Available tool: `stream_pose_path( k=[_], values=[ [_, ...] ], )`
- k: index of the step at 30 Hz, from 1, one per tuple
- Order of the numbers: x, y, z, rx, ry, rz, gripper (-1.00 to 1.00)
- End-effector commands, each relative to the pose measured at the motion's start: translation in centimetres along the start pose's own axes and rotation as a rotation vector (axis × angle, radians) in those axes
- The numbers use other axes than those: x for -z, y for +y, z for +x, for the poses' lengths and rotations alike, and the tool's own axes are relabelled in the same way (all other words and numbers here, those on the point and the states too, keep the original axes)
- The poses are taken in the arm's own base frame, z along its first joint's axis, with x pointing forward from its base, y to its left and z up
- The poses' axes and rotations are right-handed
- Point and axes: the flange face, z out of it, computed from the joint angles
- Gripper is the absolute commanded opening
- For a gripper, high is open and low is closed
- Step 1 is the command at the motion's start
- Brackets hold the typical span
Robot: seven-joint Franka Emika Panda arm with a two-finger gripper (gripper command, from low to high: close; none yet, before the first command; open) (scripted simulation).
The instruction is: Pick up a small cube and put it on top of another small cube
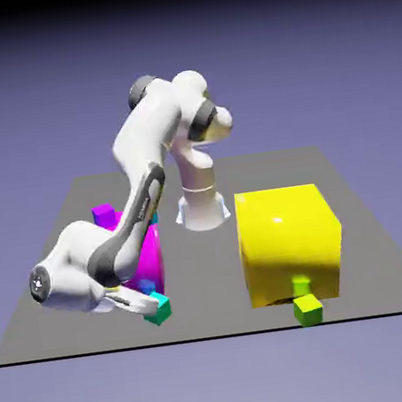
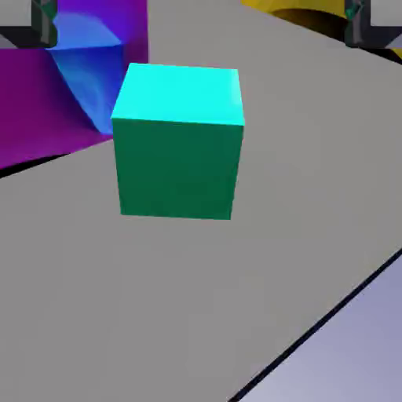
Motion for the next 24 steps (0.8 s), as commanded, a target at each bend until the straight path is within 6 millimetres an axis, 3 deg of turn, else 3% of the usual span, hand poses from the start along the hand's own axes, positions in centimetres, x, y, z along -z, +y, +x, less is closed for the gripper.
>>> stream_pose_path(
  k=[1,5,10,11,12,13,18,24],
  values=[
    [-0.4,-0.3,0.4,-0.009,-0.02,-0.026,0.0],
    [-1.3,-1.1,1.3,-0.026,-0.061,-0.083,0.0],
    [-7.1,-1.8,2.1,-0.026,-0.062,-0.083,0.0],
    [-7.5,-1.8,2.2,-0.026,-0.061,-0.083,0.0],
    [-7.5,-1.8,2.2,-0.026,-0.061,-0.083,-1.0],
    [-7.5,-1.8,2.2,-0.026,-0.061,-0.083,-1.0],
    [-1.7,-1.2,1.3,-0.026,-0.062,-0.083,-1.0],
    [-5.2,-9.6,-7.9,0.043,0.017,-0.226,-1.0]
  ],
)
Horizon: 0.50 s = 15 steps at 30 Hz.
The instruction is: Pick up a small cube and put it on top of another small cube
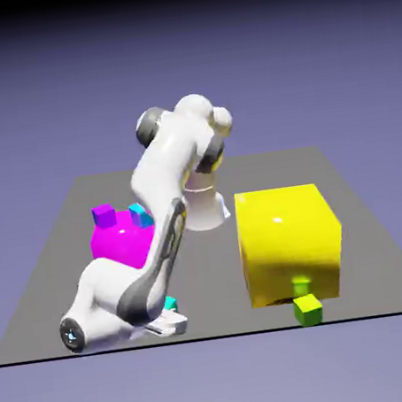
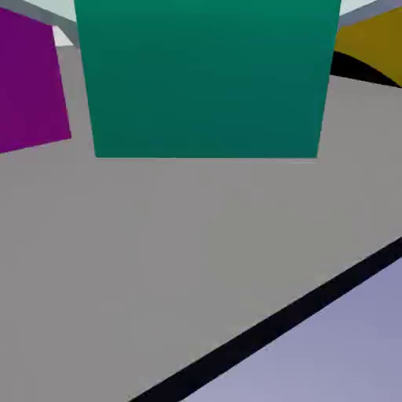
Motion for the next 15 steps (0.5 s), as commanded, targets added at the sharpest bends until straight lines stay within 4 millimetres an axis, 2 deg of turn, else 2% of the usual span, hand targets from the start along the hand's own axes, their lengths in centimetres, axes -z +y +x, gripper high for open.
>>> stream_pose_path(
  k=[1,5,8,11,15],
  values=[
    [-0.4,-1.4,-1.7,0.011,0.017,-0.021,-1.0],
    [-2.2,-6.1,-8.8,0.055,0.079,-0.087,-1.0],
    [-3.6,-8.8,-14.3,0.087,0.124,-0.12,-1.0],
    [-4.9,-10.6,-19.8,0.119,0.164,-0.139,-1.0],
    [-6.4,-11.8,-27.0,0.158,0.207,-0.145,-1.0]
  ],
)
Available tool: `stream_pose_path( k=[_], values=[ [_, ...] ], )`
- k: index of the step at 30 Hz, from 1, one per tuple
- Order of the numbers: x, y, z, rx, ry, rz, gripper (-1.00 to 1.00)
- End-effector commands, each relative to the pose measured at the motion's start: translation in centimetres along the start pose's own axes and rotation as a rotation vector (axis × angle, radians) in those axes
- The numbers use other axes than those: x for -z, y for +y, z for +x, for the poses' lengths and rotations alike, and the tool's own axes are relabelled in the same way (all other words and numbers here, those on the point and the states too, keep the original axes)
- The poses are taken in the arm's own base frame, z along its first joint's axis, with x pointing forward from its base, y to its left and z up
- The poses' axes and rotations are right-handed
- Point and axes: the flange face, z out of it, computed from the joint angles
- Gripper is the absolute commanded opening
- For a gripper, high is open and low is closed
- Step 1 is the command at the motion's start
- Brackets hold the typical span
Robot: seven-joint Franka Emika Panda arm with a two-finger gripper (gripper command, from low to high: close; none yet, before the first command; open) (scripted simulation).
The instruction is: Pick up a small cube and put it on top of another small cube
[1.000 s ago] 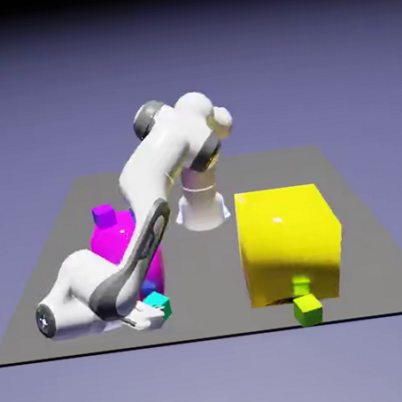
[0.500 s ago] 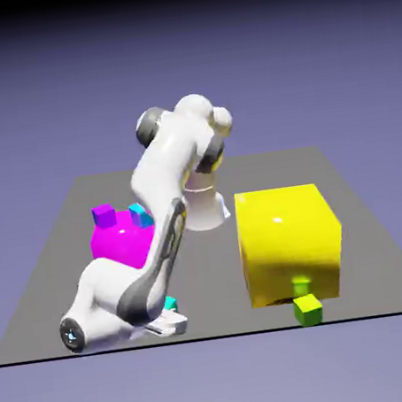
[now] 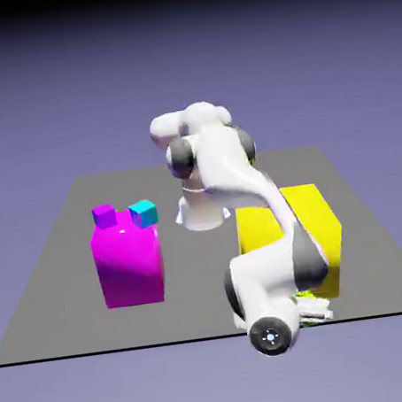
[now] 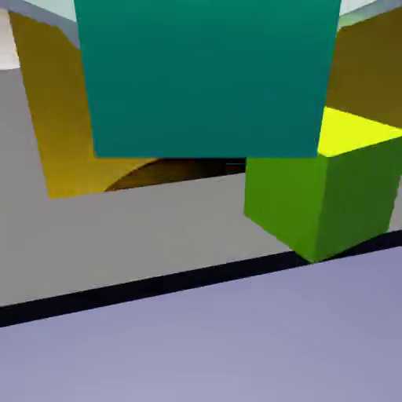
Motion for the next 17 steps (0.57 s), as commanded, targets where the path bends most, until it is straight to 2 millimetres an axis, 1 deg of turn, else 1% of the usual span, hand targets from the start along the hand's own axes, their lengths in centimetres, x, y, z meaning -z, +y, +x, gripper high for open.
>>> stream_pose_path(
  k=[1,2,5,9,14,15,16,17],
  values=[
    [0.0,-0.3,-1.2,0.006,0.007,0.0,-1.0],
    [0.0,-0.3,-1.2,0.006,0.007,0.0,-1.0],
    [-1.3,-0.9,-0.9,0.007,0.006,0.0,-1.0],
    [-3.3,-1.4,-0.5,0.007,0.005,0.001,-1.0],
    [-5.9,-1.5,0.1,0.006,0.007,0.001,-1.0],
    [-5.9,-1.5,0.1,0.006,0.007,0.001,1.0],
    [-5.9,-1.5,0.1,0.006,0.007,0.001,1.0],
    [-5.4,-1.5,-0.1,0.006,0.007,0.001,1.0]
  ],
)
